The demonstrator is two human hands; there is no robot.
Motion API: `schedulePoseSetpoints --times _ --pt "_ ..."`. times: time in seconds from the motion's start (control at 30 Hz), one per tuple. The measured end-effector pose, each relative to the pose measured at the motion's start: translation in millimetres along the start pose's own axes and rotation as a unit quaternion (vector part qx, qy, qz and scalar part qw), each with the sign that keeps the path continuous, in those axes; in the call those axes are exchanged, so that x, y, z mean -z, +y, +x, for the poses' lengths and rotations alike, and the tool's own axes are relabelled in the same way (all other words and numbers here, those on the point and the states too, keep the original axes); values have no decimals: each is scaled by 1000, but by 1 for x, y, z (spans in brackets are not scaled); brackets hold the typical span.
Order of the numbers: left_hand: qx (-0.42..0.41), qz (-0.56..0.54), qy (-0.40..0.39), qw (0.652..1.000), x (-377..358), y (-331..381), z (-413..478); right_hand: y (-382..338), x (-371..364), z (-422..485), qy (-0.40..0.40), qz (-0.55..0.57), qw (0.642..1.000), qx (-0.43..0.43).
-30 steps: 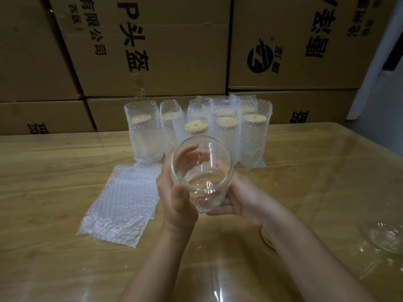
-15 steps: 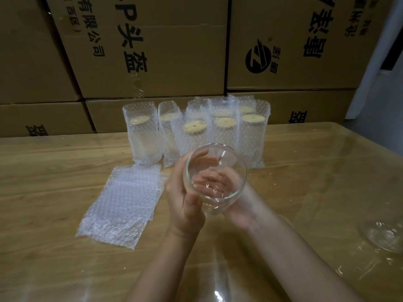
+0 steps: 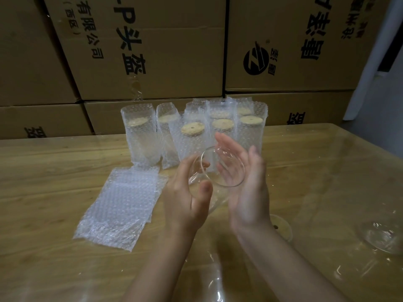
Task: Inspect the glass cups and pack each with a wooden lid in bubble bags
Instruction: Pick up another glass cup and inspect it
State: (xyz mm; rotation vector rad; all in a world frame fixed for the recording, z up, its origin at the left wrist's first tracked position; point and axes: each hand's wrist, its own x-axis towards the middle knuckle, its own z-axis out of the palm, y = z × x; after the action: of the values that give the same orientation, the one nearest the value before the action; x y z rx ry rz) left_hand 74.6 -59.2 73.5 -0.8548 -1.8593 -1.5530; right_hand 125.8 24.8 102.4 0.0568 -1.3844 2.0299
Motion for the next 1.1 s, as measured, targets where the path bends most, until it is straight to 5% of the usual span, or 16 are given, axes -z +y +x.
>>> schedulePoseSetpoints --times 0.17,0.33,0.47,0.7,0.8,0.93,1.03,1.1 --pt "21 36 -68 997 6 9 8 -3 12 6 -61 -158 973 157" --pt "53 81 -189 977 20 14 21 -12 31 20 -190 -346 891 225" --pt "172 -29 -278 945 23 8 27 -12 31 20 -244 -391 849 259" --pt "286 -172 -213 918 4 7 20 -6 30 22 -193 -391 801 410" --pt "364 -235 -169 885 -4 0 18 -7 30 23 -187 -416 822 343" --pt "394 -295 -126 861 -7 -13 18 -23 30 23 -253 -395 879 82" --pt "362 -282 -81 885 -13 -23 12 -42 46 30 -270 -472 839 -24" --pt "343 -264 -53 900 -17 -29 7 -54 59 33 -280 -561 770 -121"
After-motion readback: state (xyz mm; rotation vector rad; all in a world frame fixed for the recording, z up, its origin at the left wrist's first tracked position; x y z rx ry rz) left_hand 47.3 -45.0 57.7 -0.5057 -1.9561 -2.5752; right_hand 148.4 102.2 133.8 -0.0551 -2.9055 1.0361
